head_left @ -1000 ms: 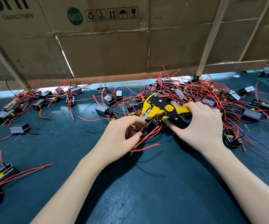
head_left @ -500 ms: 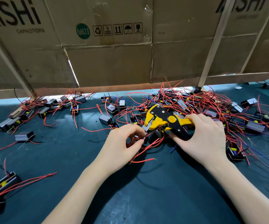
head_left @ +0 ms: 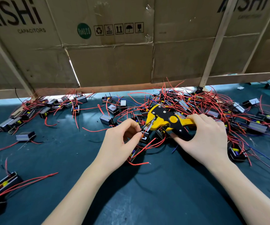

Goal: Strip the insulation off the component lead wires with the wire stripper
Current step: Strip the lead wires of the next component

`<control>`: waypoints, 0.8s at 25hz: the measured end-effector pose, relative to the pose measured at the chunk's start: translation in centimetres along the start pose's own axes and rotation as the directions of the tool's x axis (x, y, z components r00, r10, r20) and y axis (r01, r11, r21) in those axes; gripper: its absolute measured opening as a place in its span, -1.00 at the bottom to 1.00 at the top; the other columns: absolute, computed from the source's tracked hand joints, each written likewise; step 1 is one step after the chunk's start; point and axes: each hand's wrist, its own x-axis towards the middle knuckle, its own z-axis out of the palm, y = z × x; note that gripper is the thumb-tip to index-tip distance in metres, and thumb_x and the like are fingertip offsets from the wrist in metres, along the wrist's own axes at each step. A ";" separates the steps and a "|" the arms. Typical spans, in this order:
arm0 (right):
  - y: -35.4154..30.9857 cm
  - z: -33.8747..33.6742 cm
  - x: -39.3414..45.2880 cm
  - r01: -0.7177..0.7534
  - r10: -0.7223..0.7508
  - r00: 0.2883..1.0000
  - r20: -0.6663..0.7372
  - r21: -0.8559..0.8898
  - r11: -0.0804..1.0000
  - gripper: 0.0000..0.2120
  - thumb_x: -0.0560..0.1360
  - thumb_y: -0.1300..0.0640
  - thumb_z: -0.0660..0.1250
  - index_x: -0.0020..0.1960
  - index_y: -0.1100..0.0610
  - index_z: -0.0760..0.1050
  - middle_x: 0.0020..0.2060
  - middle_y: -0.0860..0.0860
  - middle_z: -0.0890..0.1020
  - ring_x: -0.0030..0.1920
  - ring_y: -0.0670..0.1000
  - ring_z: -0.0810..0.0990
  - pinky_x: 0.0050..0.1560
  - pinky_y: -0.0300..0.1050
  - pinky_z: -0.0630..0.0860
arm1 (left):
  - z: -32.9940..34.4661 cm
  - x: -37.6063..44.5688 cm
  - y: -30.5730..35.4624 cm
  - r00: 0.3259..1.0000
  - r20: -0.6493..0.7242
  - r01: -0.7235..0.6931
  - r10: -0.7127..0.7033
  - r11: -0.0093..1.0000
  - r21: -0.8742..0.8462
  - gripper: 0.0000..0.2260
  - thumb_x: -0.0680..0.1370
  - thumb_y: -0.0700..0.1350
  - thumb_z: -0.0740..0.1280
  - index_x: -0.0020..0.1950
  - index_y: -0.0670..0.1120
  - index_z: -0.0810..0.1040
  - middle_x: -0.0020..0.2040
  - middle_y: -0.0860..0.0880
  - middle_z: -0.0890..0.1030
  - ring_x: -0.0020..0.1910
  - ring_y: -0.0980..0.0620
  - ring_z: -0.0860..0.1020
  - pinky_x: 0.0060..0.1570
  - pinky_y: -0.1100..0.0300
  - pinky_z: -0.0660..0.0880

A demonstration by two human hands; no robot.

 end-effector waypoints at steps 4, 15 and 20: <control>0.0 0.0 0.0 -0.004 0.004 1.000 -0.005 0.005 1.000 -0.46 0.26 -0.32 0.46 0.00 0.09 0.57 -0.19 0.02 0.59 -0.07 0.17 0.59 -0.02 0.03 0.32 | -0.1 0.1 0.2 0.998 0.011 0.069 -0.068 0.994 -0.088 -0.89 0.54 -0.27 0.36 -0.12 -0.08 0.53 -0.29 -0.03 0.66 -0.28 0.03 0.63 -0.16 0.23 0.55; -0.6 -0.1 -0.2 0.049 -0.047 0.997 -0.066 0.025 0.998 -0.48 0.26 -0.31 0.40 -0.05 0.12 0.56 -0.22 0.01 0.58 -0.13 0.16 0.58 -0.08 0.01 0.28 | 0.2 0.1 0.3 0.997 0.033 0.070 -0.066 0.988 -0.136 -0.93 0.55 -0.28 0.36 -0.10 -0.14 0.53 -0.32 -0.03 0.69 -0.33 0.00 0.66 -0.18 0.28 0.57; -0.4 -0.4 0.0 0.016 -0.011 0.997 -0.075 0.054 0.998 -0.48 0.26 -0.32 0.38 -0.04 0.09 0.58 -0.21 -0.01 0.60 -0.13 0.15 0.60 -0.08 0.00 0.28 | 0.0 0.2 0.3 0.997 0.035 0.068 -0.064 0.989 -0.131 -0.92 0.54 -0.32 0.34 -0.11 -0.17 0.51 -0.35 -0.04 0.68 -0.34 -0.02 0.64 -0.25 0.34 0.53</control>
